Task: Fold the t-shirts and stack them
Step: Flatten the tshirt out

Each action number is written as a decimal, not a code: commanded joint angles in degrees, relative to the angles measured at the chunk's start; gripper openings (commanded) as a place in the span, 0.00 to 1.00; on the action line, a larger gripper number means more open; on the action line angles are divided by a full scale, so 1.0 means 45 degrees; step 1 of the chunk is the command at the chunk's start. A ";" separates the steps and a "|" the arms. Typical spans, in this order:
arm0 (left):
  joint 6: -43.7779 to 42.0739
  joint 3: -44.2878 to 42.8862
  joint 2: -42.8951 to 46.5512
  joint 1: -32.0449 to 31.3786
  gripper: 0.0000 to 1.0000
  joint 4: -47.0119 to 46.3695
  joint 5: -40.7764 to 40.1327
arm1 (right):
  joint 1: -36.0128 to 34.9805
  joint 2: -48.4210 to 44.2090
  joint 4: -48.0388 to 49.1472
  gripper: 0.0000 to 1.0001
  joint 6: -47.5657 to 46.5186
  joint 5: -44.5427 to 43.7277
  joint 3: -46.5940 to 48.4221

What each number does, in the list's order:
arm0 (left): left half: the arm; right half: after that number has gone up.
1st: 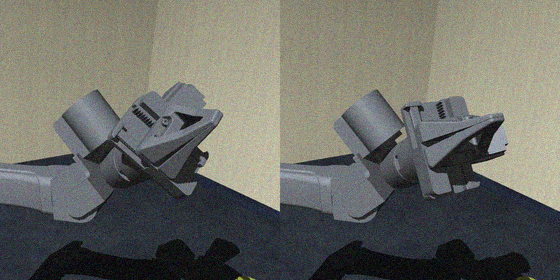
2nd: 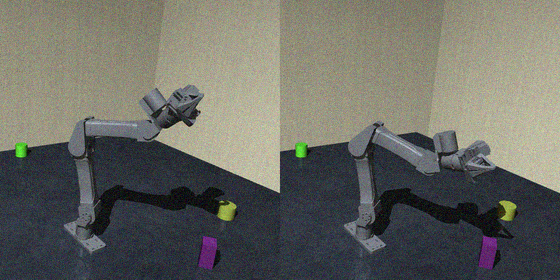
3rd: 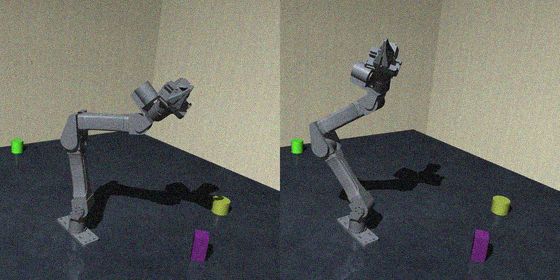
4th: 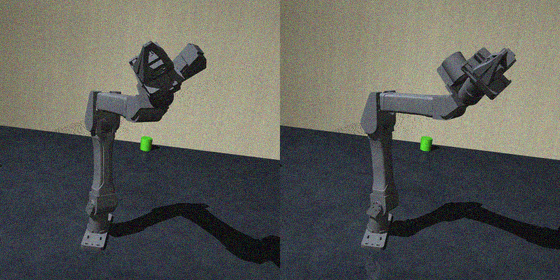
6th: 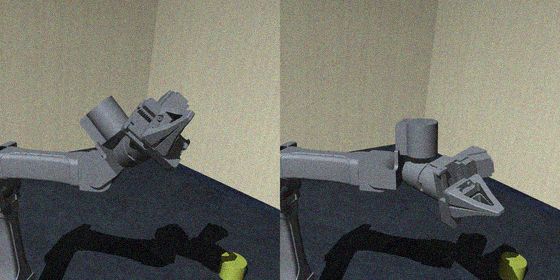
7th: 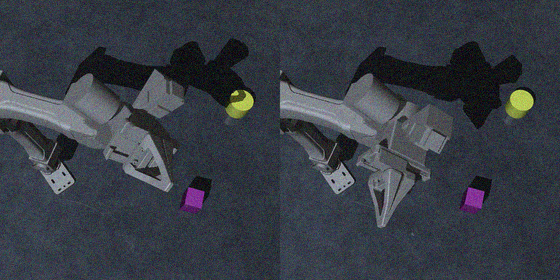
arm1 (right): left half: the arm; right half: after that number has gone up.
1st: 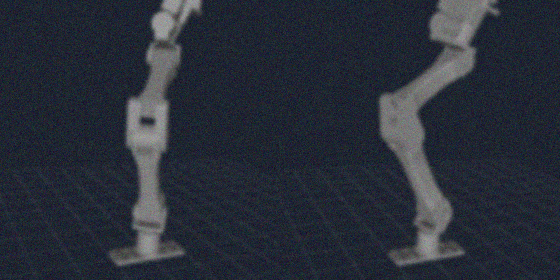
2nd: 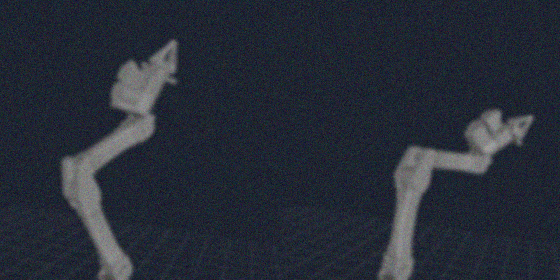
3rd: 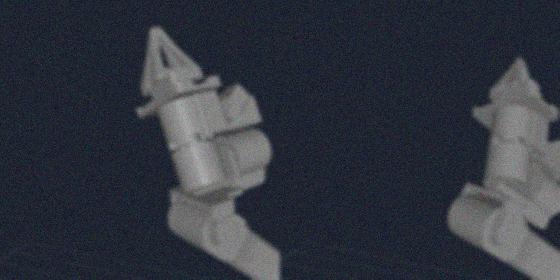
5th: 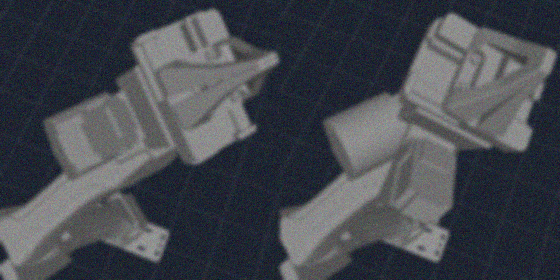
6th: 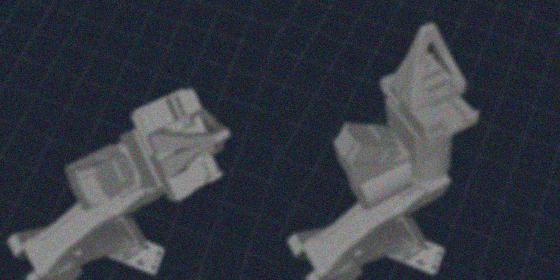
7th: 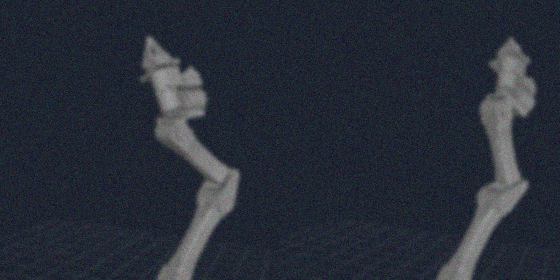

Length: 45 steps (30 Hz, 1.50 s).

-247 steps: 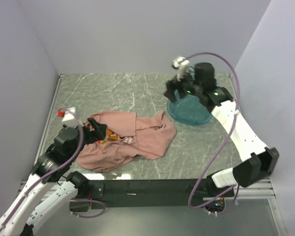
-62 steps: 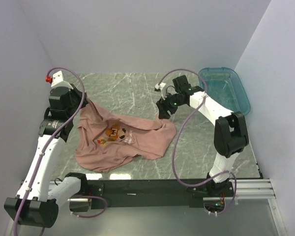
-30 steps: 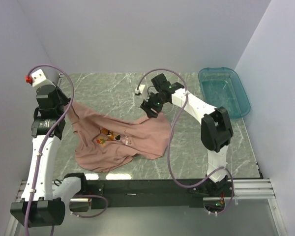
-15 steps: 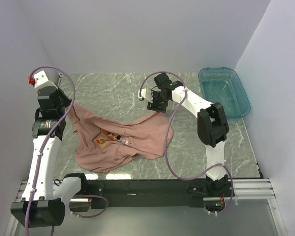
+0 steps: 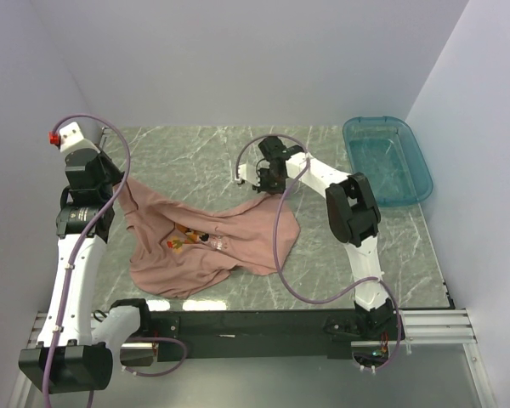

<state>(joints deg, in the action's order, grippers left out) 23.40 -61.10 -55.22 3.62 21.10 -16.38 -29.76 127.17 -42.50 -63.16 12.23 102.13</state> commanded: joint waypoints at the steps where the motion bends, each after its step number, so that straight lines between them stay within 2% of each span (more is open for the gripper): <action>1: 0.0054 -0.0385 0.0357 0.0056 0.00 -0.0198 0.0066 | -0.0086 -0.0719 0.0245 0.08 0.0478 -0.0140 0.0529; 2: 0.0132 -0.0522 0.0396 0.0056 0.00 -0.0043 0.0086 | -0.0086 -0.1109 0.0477 0.04 0.0693 -0.0178 0.0315; 5: 0.0579 -0.1205 0.0630 0.0114 0.00 0.0192 0.0260 | -0.0047 -0.3021 0.0558 0.00 0.2328 -0.0509 0.0060; 8: 0.1400 -0.2123 0.0845 0.0153 0.00 0.0330 0.0573 | 0.0186 -0.5170 0.0150 0.00 0.3638 -0.0803 0.0137; 14: 0.3119 -0.3881 0.1548 0.0153 0.00 0.0310 0.1081 | 0.0675 -0.9854 -0.0572 0.00 0.4640 -0.0822 0.0624; 17: 0.3666 -0.4740 0.2114 0.0153 0.00 0.0408 0.1043 | 0.0695 -1.1321 -0.1041 0.00 0.4718 -0.1388 0.1599; 21: 0.4370 -0.5619 0.3206 0.0153 0.00 0.0116 0.0750 | 0.0908 -1.2926 -0.1005 0.00 0.4991 -0.1878 0.2869; 24: 0.4761 -0.7176 0.3366 0.0153 0.00 0.0057 0.0808 | 0.1825 -1.3864 -0.0887 0.00 0.5304 -0.1507 0.3670; 27: 0.5112 -0.8642 0.3209 0.0153 0.01 0.0018 0.1373 | 0.2179 -1.4743 -0.0732 0.00 0.5226 -0.1585 0.4101; 35: 0.5737 -1.0872 0.3073 0.0153 0.01 -0.1057 0.2935 | 0.2472 -1.5857 -0.0126 0.00 0.5383 -0.1819 0.5703; 39: 0.5856 -1.0546 0.3053 0.0153 0.01 -0.1115 0.3035 | 0.2550 -1.6054 -0.0125 0.00 0.5558 -0.1547 0.5393; 41: 0.5855 -0.9999 0.3169 0.0153 0.01 -0.1212 0.3074 | 0.2550 -1.6190 -0.0126 0.00 0.5792 -0.1059 0.4458; 44: 0.6030 -0.8302 0.3267 0.0153 0.01 -0.1563 0.3346 | 0.2570 -1.6463 0.0283 0.00 0.6260 -0.0161 0.2155; 45: 0.6128 -0.7195 0.3268 0.0153 0.01 -0.1700 0.3541 | 0.2551 -1.6522 0.0439 0.00 0.6319 0.0092 0.0854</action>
<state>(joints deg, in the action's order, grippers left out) 49.34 -101.10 -39.22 3.97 14.39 -2.81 -18.70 51.40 -41.93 -37.28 9.26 116.07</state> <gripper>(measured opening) 0.013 0.012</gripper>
